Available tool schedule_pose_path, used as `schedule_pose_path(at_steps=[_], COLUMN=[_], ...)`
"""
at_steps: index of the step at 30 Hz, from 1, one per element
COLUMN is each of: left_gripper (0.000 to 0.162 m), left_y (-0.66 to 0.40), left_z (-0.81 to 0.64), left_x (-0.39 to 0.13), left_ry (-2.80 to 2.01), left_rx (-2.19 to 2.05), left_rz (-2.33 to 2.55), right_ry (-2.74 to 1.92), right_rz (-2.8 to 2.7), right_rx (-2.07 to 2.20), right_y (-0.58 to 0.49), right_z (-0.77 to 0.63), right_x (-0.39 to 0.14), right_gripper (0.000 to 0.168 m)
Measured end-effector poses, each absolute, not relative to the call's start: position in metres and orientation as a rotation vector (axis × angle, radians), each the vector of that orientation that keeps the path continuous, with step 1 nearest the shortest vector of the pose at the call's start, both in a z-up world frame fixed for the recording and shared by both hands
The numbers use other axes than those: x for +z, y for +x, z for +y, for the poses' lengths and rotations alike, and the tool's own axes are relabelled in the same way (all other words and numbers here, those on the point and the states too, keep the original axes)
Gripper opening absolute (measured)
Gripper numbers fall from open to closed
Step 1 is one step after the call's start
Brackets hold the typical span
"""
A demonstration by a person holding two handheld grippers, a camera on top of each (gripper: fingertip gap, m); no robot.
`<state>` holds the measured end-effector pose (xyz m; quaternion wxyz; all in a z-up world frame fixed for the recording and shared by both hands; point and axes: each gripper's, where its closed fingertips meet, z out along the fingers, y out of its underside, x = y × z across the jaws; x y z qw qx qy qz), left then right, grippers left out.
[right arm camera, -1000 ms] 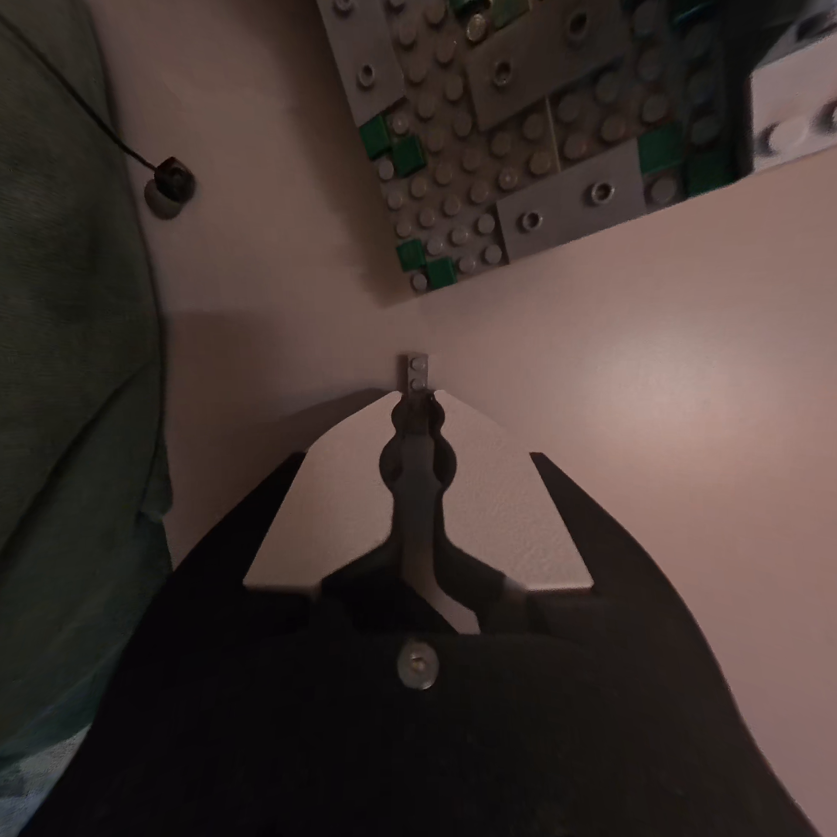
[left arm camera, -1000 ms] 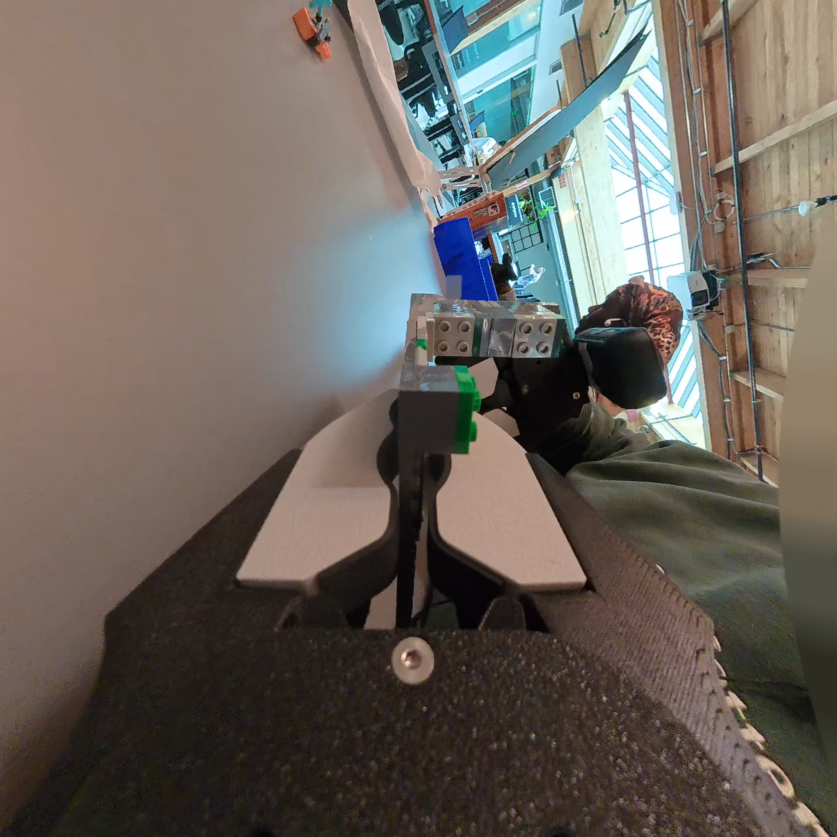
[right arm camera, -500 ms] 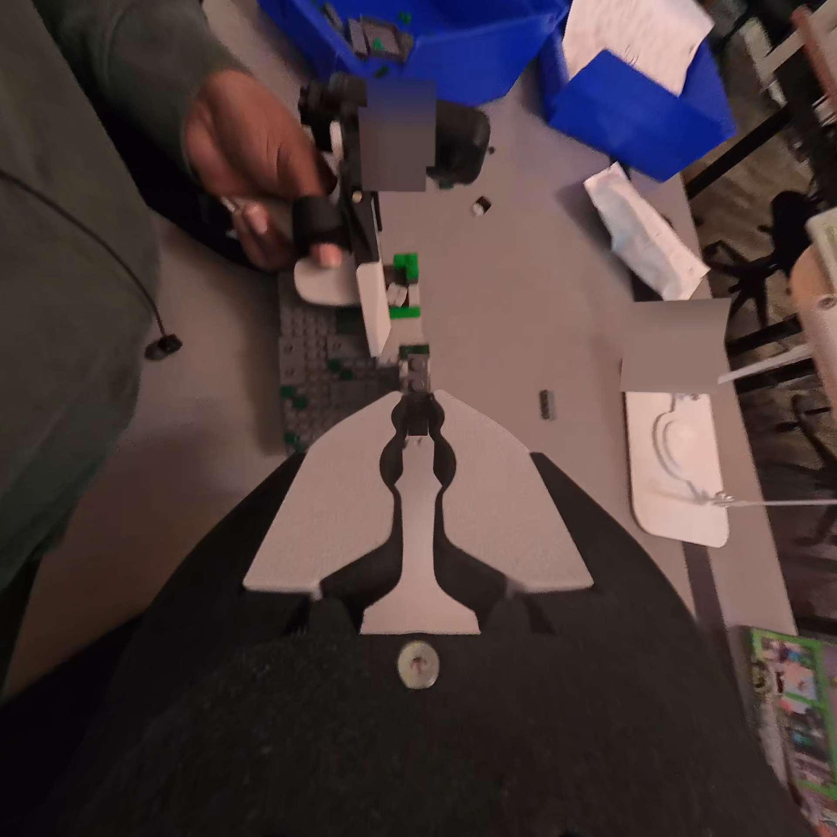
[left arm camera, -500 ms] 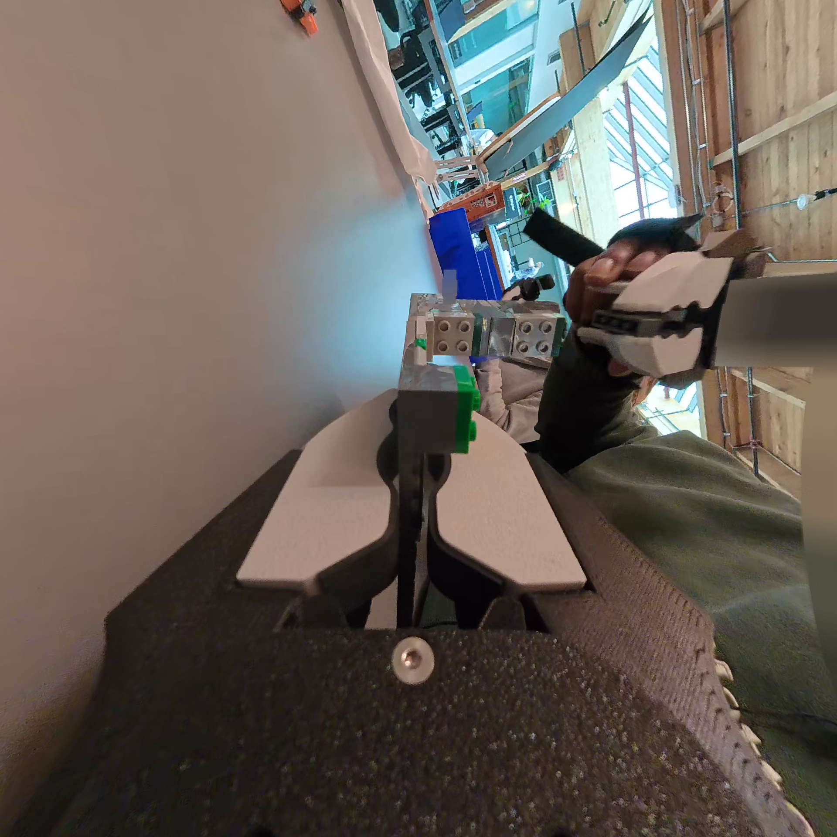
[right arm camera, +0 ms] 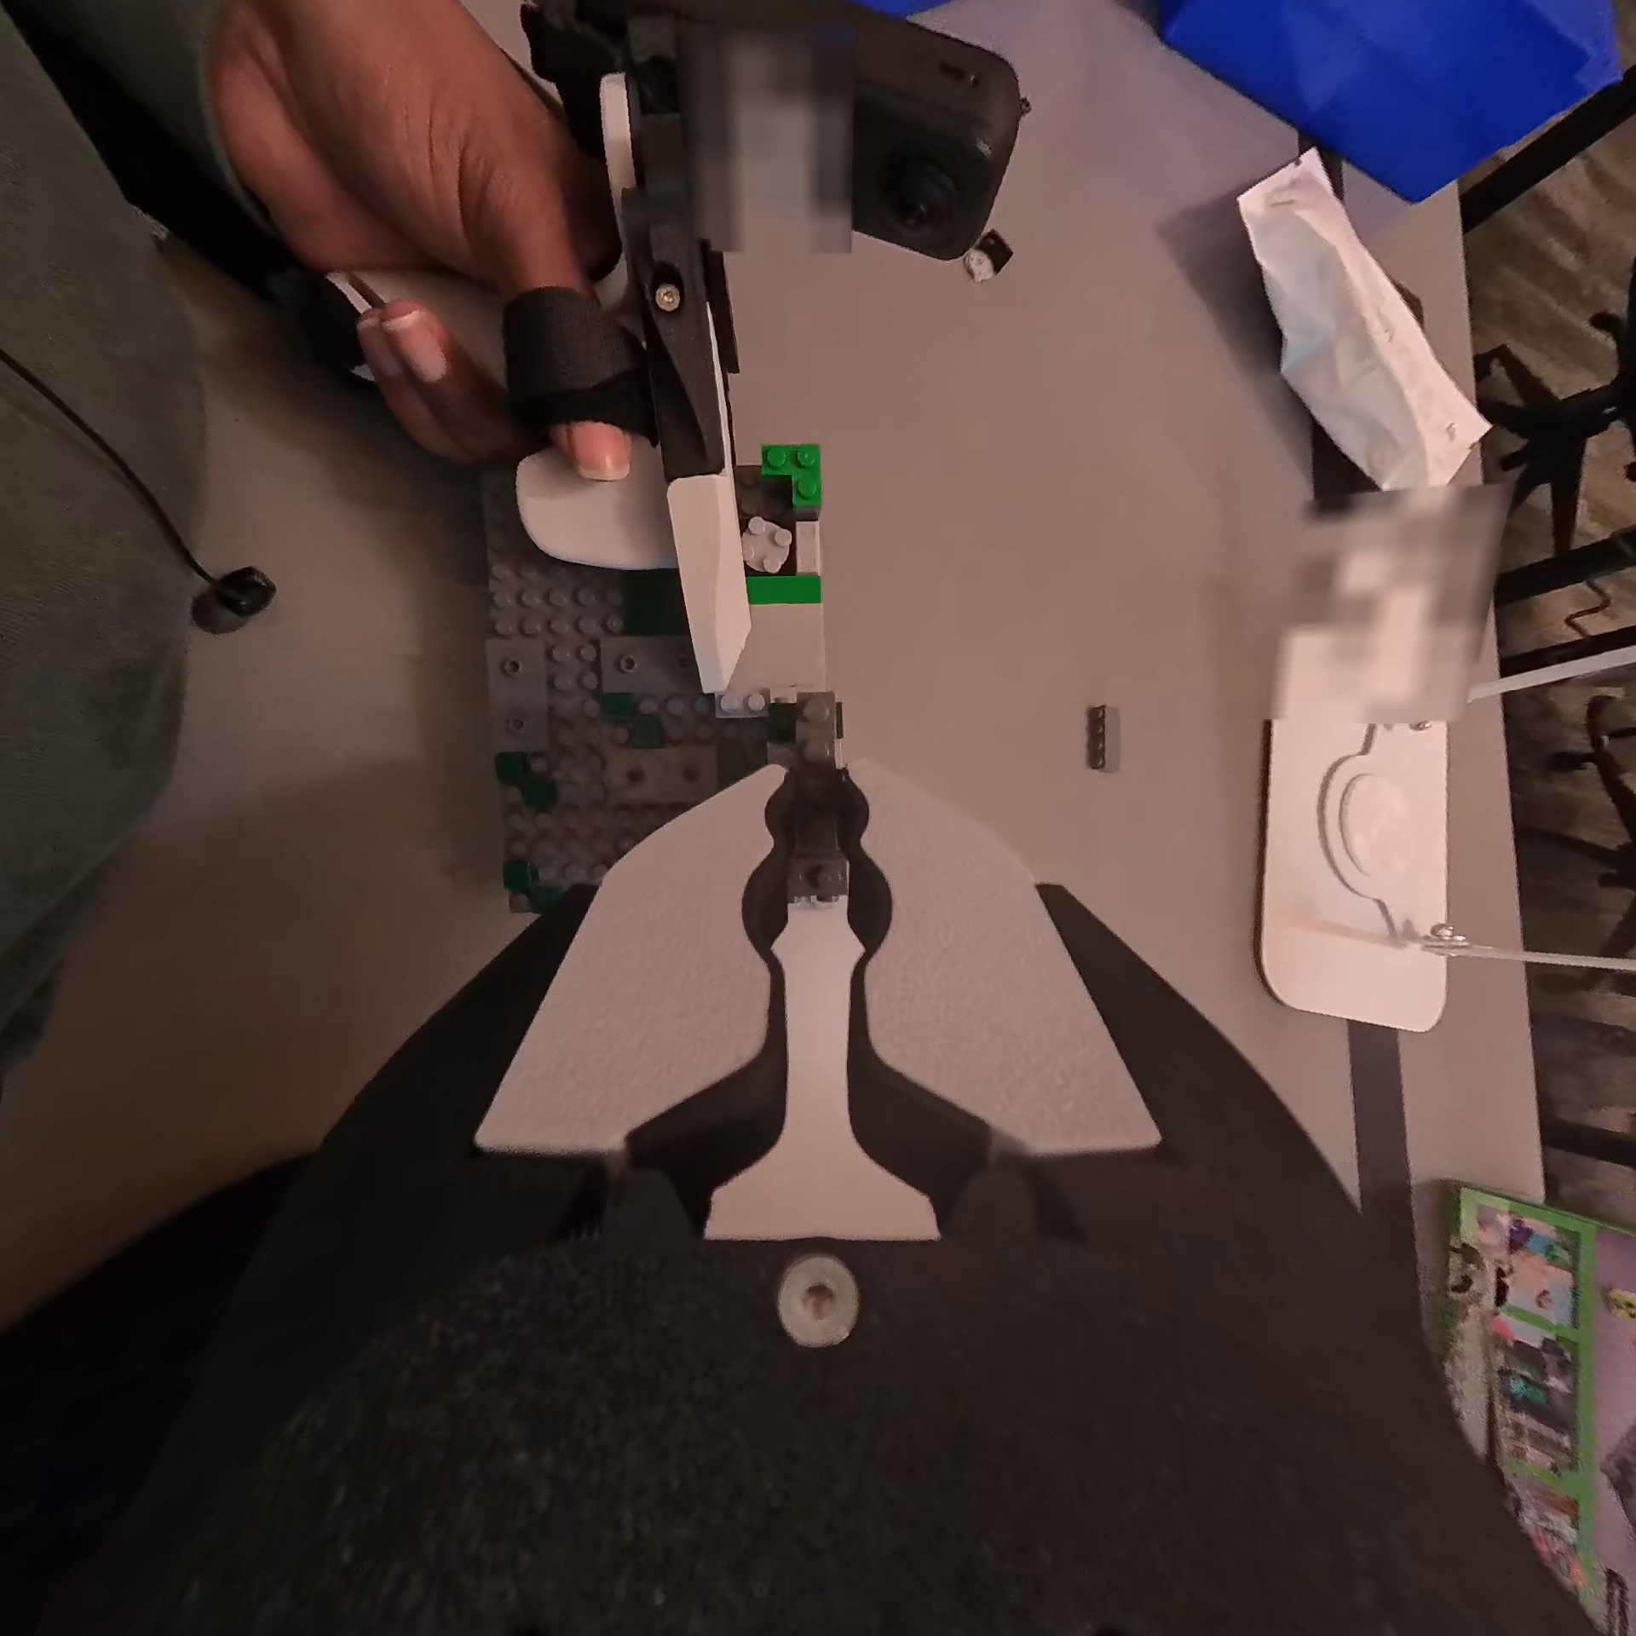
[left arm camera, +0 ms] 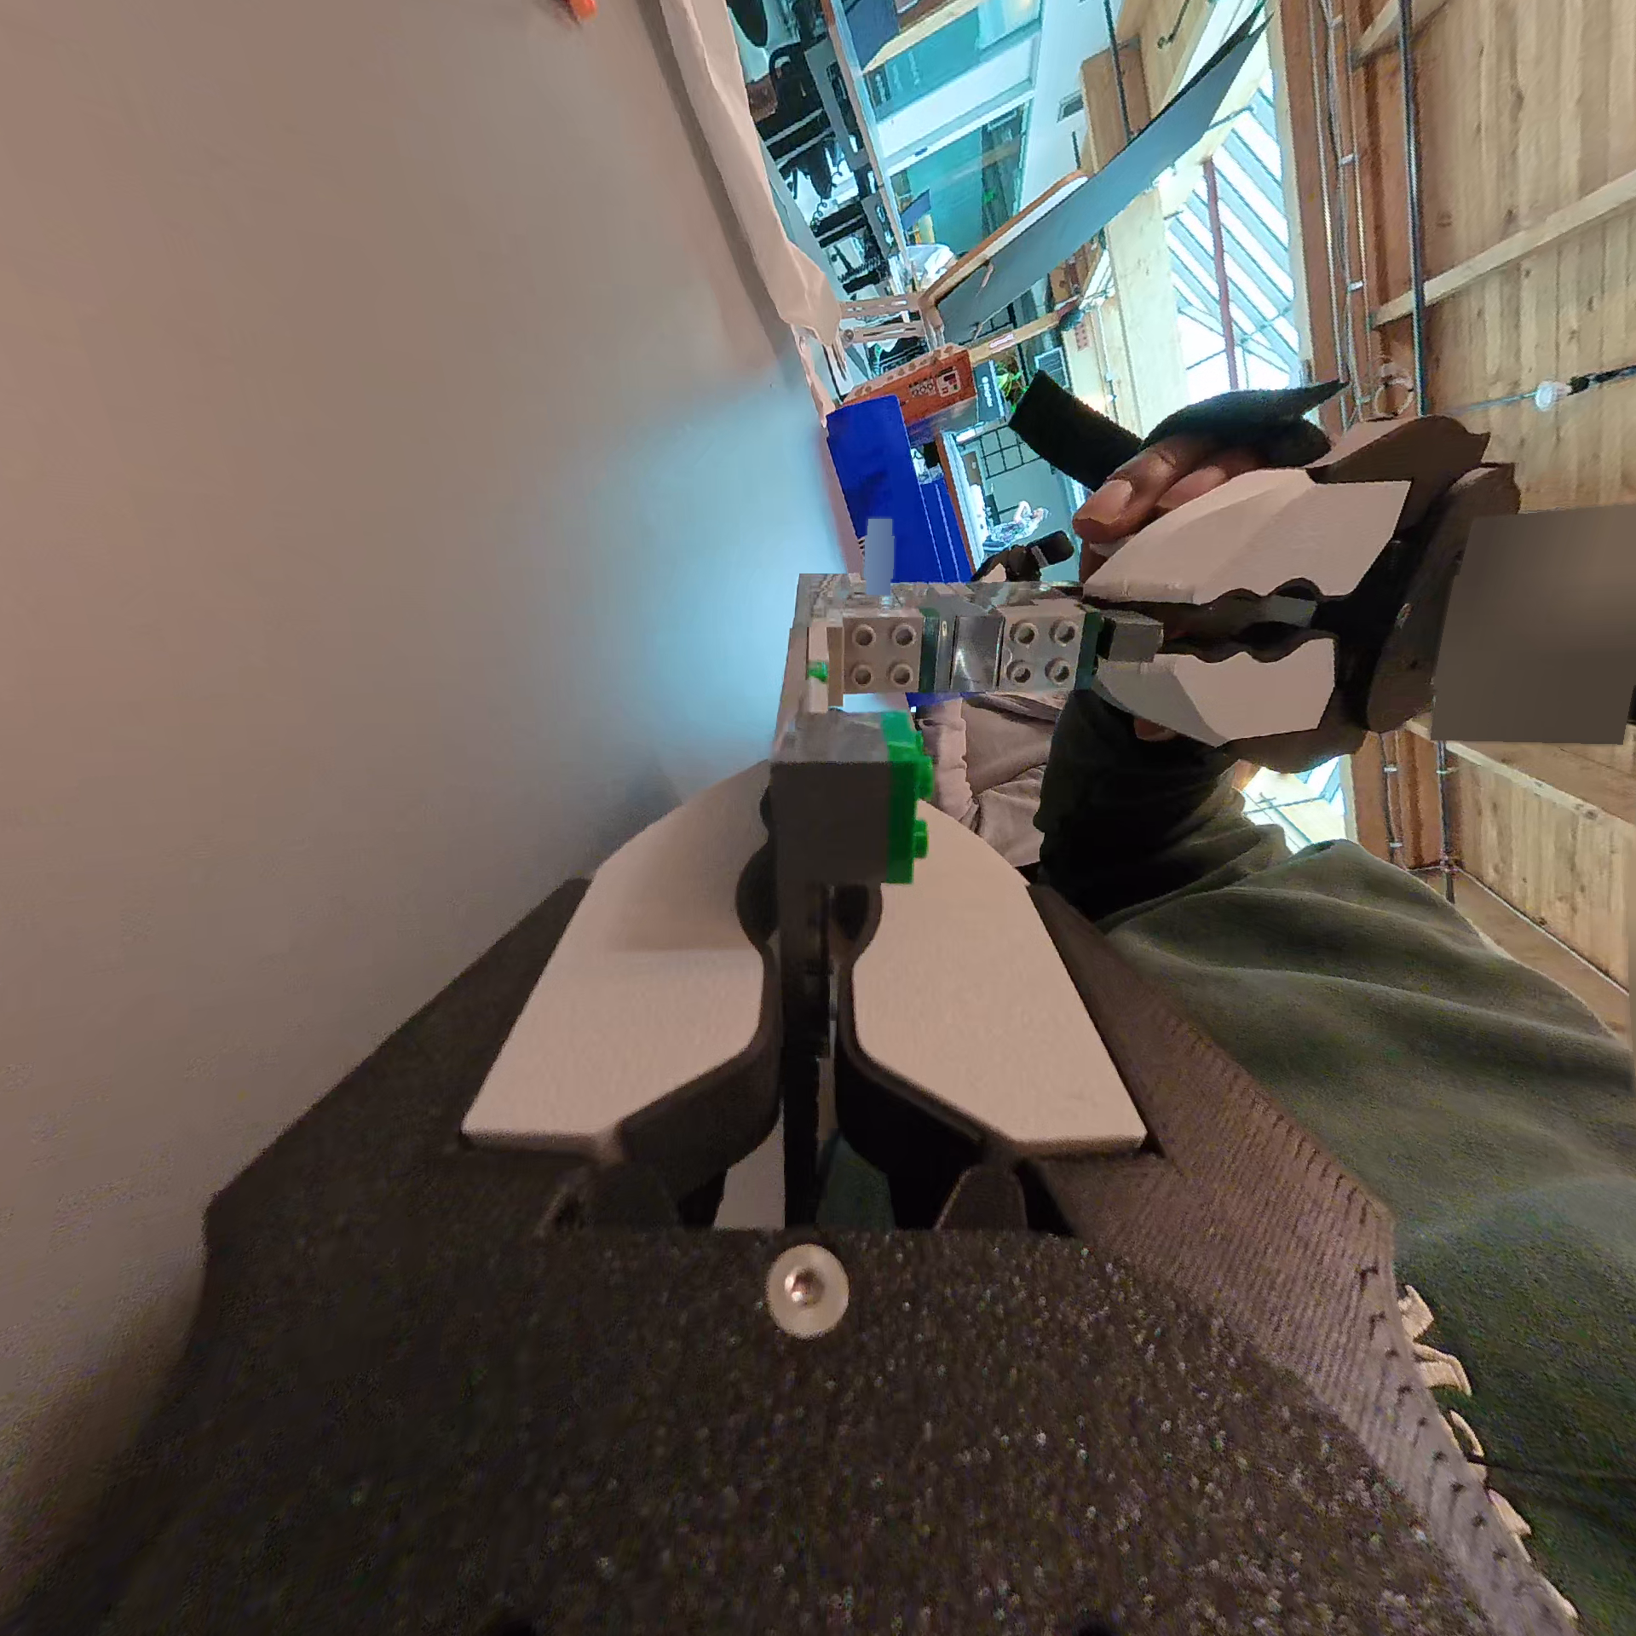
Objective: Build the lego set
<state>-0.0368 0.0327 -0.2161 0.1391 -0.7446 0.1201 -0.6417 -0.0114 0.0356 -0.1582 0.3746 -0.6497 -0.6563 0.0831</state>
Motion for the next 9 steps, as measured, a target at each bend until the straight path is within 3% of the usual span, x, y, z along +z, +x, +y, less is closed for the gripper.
schedule_pose_path(at_steps=[9], left_gripper=[0.006], left_y=[-0.0351], left_z=[0.0278], left_x=[-0.2189], left_ry=[-2.185], left_rx=[-1.899], left_rz=[0.32], right_ry=[-1.734], right_rz=[-1.702], right_rx=[0.288], right_y=[-0.0083], right_z=[0.0354], right_x=[-0.1613], right_gripper=[0.011])
